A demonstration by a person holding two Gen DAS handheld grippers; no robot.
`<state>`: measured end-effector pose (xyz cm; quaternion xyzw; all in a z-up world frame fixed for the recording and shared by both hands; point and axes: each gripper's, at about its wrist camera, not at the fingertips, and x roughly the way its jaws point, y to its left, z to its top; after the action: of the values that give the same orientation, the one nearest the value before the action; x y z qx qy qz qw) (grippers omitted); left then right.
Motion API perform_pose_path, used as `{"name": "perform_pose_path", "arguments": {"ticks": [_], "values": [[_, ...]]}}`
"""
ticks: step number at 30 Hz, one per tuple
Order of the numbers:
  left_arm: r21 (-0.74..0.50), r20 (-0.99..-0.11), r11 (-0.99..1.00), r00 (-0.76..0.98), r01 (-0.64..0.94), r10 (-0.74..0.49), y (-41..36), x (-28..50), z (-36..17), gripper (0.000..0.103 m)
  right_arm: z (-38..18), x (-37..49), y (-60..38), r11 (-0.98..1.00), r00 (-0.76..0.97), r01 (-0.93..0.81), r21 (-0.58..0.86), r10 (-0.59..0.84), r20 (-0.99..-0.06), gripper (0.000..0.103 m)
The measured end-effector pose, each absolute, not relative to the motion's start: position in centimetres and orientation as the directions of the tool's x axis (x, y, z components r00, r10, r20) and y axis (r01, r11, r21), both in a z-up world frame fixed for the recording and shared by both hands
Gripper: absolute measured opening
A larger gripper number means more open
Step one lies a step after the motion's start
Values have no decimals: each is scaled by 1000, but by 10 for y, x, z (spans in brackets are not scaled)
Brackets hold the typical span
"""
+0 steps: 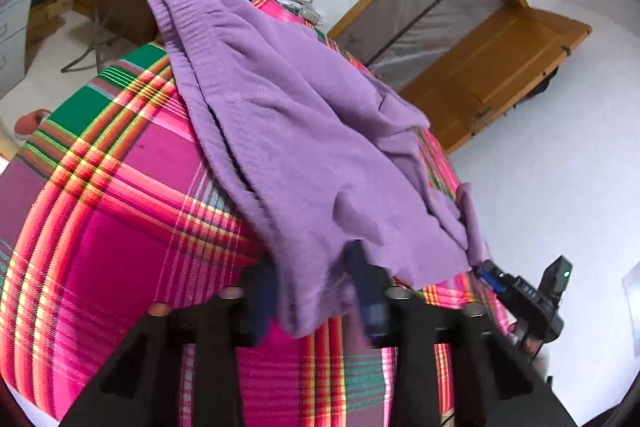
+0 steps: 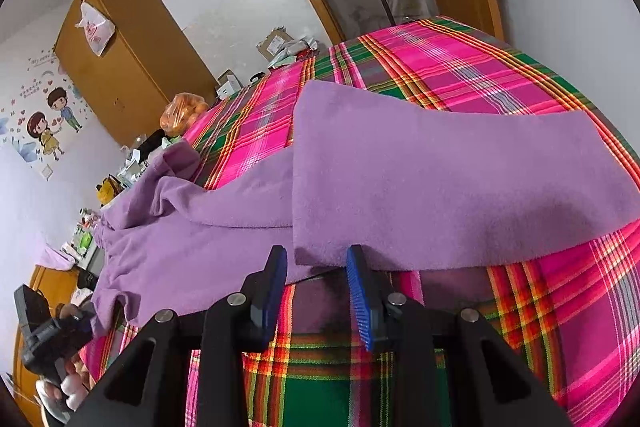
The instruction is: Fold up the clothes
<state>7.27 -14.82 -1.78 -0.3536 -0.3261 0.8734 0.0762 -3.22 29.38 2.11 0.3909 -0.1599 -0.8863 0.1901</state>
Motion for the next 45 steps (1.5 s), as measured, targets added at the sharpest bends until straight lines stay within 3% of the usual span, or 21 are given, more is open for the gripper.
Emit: {"name": "perform_pose_path", "arguments": {"ticks": [10,23,32,34,35,45], "values": [[-619,-522,-771,-813,152,259,-183,94,2,9,17,-37,313,-826,-625,148,544,-505,-596,38],[-630,-494,-762,-835,150,244,-193,96,13,9,0,-40,331,-656,-511,24,755,-657,-554,42],[-636,-499,-757,-829,153,252,-195,97,9,9,-1,-61,323,-641,-571,12,767,-634,-521,41],[-633,-502,-759,-828,156,249,-195,97,8,9,5,-62,320,-679,-602,34,733,-599,-527,19],[-631,-503,-760,-828,157,246,-195,97,8,9,9,-61,320,-697,-617,43,716,-582,-530,3],[-620,-503,-744,-854,249,134,-227,109,15,9,82,-29,369,-754,-793,91,650,-450,-411,3]]}}
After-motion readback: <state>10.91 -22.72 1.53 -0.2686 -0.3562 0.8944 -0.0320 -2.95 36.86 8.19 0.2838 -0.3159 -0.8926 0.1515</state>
